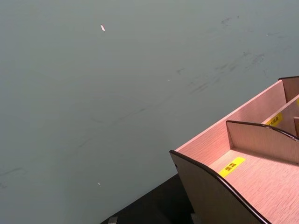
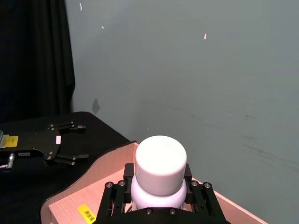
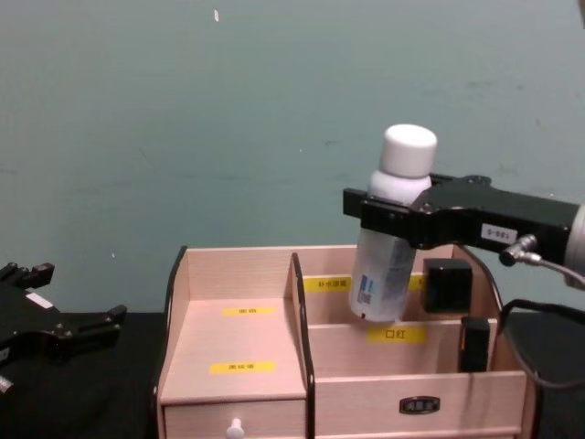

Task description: Pick up the facial cleanser and watermelon frost from the table and place them into the tiered storage box.

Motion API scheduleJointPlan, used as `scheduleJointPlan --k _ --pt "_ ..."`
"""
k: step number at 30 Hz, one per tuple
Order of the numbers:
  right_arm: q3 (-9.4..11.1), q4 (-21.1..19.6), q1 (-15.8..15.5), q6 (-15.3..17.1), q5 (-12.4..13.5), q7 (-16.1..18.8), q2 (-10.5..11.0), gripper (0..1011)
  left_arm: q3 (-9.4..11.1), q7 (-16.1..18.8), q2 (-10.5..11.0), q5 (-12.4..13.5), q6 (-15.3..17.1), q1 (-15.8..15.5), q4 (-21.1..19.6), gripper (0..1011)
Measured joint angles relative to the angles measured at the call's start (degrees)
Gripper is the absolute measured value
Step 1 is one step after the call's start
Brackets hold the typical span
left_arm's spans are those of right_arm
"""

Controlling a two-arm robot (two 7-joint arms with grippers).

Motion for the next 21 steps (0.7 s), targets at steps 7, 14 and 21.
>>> scheduleJointPlan --k 7,14,21 --pt "-1.4 2.3 1.8 -0.4 -0.6 0.0 -1.1 596 0.0 0.0 0.0 0.0 0.0 0.0 0.0 1010" --pt "-2.2 3.1 3.3 0.4 -1.4 -0.4 -1.6 596 0.0 0.0 0.0 0.0 0.0 0.0 0.0 1010" --pt "-2.3 3.6 4.3 1.9 -1.7 -0.9 -1.7 596 0.0 0.0 0.0 0.0 0.0 0.0 0.0 1010"
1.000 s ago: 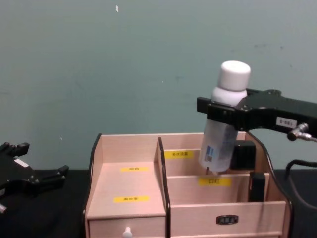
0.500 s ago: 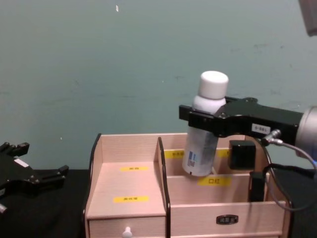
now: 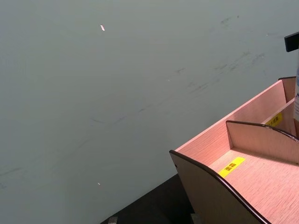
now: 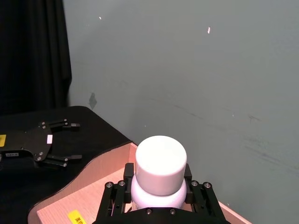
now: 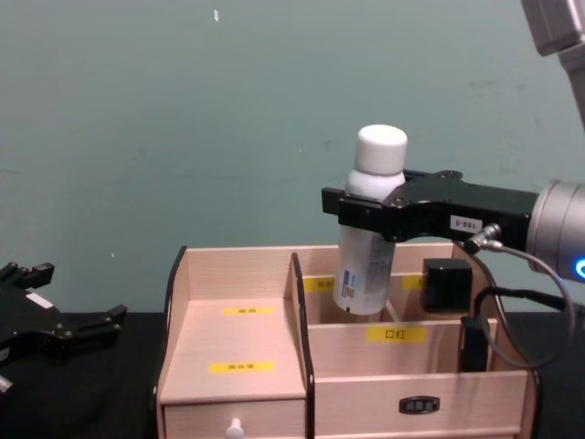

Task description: Pick up the facial cleanser and watermelon frost from the table and place them into the tiered storage box.

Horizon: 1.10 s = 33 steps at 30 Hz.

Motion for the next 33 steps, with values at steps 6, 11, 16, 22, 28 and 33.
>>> scheduleJointPlan --k 6,11,16,22,28,33 --pt "-0.2 1.4 0.8 -0.1 0.0 0.2 -0.6 596 0.0 0.0 0.0 0.0 0.0 0.0 0.0 1009" --pt "-0.4 2.9 1.5 -0.7 0.1 0.6 -1.2 596 0.0 0.0 0.0 0.0 0.0 0.0 0.0 1010" --pt "-0.8 4.5 2.2 -1.1 0.2 1.0 -1.8 596 0.0 0.0 0.0 0.0 0.0 0.0 0.0 1010" --pt "-1.1 5.4 2.5 -1.3 0.3 1.2 -2.1 596 0.0 0.0 0.0 0.0 0.0 0.0 0.0 1010" --pt "-1.3 6.1 2.7 -1.5 0.2 1.3 -2.2 596 0.0 0.0 0.0 0.0 0.0 0.0 0.0 1010" --pt "-1.3 6.6 2.8 -1.6 0.1 1.3 -2.3 596 0.0 0.0 0.0 0.0 0.0 0.0 0.0 1010"
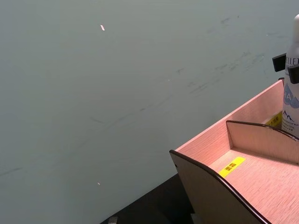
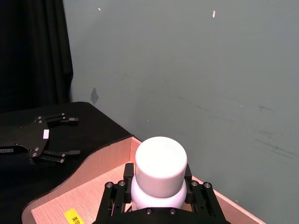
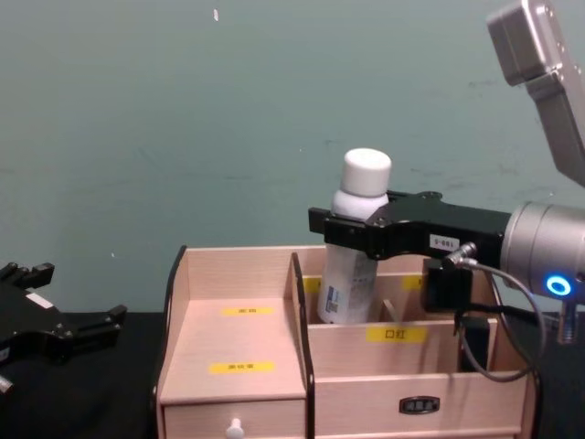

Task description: Pick up the facial cleanser and watermelon frost from the table and place them into the tiered storage box.

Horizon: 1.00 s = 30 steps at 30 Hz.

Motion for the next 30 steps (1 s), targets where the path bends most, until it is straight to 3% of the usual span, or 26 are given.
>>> scheduleJointPlan --k 30 --pt "-0.5 1.6 -0.3 2.1 1.3 1.1 -0.1 596 0.0 0.0 0.0 0.0 0.0 0.0 0.0 1010"
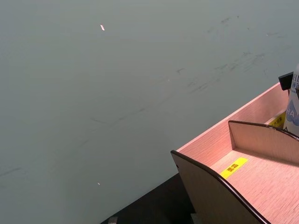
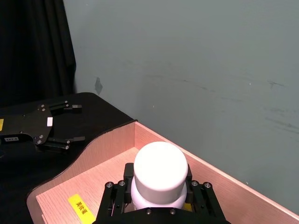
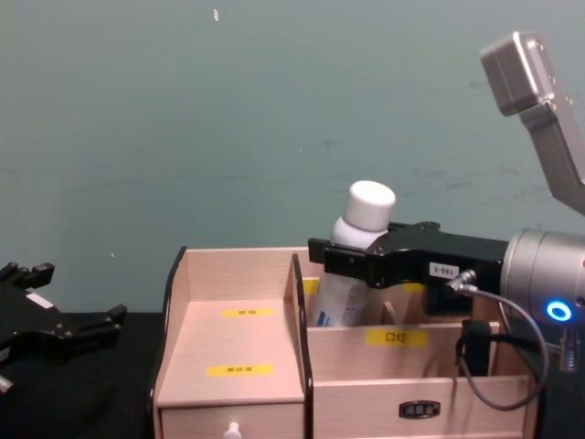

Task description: Pick up the facial cleanser and watermelon frost from the table and place them into the tiered storage box.

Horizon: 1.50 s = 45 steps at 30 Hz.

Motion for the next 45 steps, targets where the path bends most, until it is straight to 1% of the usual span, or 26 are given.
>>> scheduleJointPlan --k 5,8,10,11,13,14,16,21,26,30,31,34,35,37,38,40,41,44,45 --pt "0.0 0.0 0.0 0.0 0.0 0.0 0.0 596 0.0 0.0 0.0 0.0 0.0 0.0 0.0 1010" --pt "0.0 0.0 0.0 0.0 0.0 0.2 0.0 618 0.0 0.0 0.0 0.0 0.0 0.0 0.0 1010" --pt "0.0 0.0 0.0 0.1 0.0 0.2 0.0 672 0.0 0.0 0.0 0.0 0.0 0.0 0.0 1010" --pt "0.0 0.0 0.0 0.0 0.0 0.2 0.0 728 0.0 0.0 0.0 0.0 0.0 0.0 0.0 1010" --pt "0.0 -0.1 -0.1 -0.2 0.0 0.2 0.1 761 0.0 0.0 0.0 0.0 0.0 0.0 0.0 1010" --pt "0.0 -0.5 -0.2 -0.7 0.0 0.1 0.3 814 0.0 0.0 0.0 0.0 0.0 0.0 0.0 1010" --pt "0.1 -1.1 -0.4 -1.2 -0.3 -0.2 0.5 853 0.0 0.0 0.0 0.0 0.0 0.0 0.0 1010" --pt "0.6 -3.5 -0.8 -1.9 -1.0 -1.0 1.3 996 0.0 0.0 0.0 0.0 0.0 0.0 0.0 1010" --pt "1.2 -6.0 -1.3 -1.8 -1.0 -1.3 2.0 1002 0.0 0.0 0.0 0.0 0.0 0.0 0.0 1010" --pt "1.7 -9.5 -2.1 -0.6 -0.9 -1.8 3.1 1002 0.0 0.0 0.0 0.0 0.0 0.0 0.0 1010" --pt "2.0 -11.3 -2.8 0.1 -0.7 -2.0 3.7 1002 0.0 0.0 0.0 0.0 0.0 0.0 0.0 1010" --pt "2.6 -14.4 -4.1 1.6 -0.1 -2.3 4.9 1002 0.0 0.0 0.0 0.0 0.0 0.0 0.0 1010" --pt "3.1 -16.6 -5.1 2.6 0.3 -2.6 5.8 1002 0.0 0.0 0.0 0.0 0.0 0.0 0.0 1010" --pt "3.6 -19.0 -6.4 3.7 0.8 -2.9 6.9 1002 0.0 0.0 0.0 0.0 0.0 0.0 0.0 1010" --pt "4.1 -21.4 -7.8 4.9 1.3 -3.3 8.0 1002 0.0 0.0 0.0 0.0 0.0 0.0 0.0 1010" --pt "4.6 -24.0 -9.3 6.2 1.8 -3.6 9.2 1002 0.0 0.0 0.0 0.0 0.0 0.0 0.0 1010" --pt "5.1 -26.6 -10.9 7.3 2.3 -4.0 10.5 1002 0.0 0.0 0.0 0.0 0.0 0.0 0.0 1010" --pt "6.1 -30.0 -13.7 8.9 3.2 -4.7 12.4 1002 0.0 0.0 0.0 0.0 0.0 0.0 0.0 1010" --pt "6.7 -32.0 -15.7 9.7 3.8 -5.2 13.5 1002 0.0 0.0 0.0 0.0 0.0 0.0 0.0 1009"
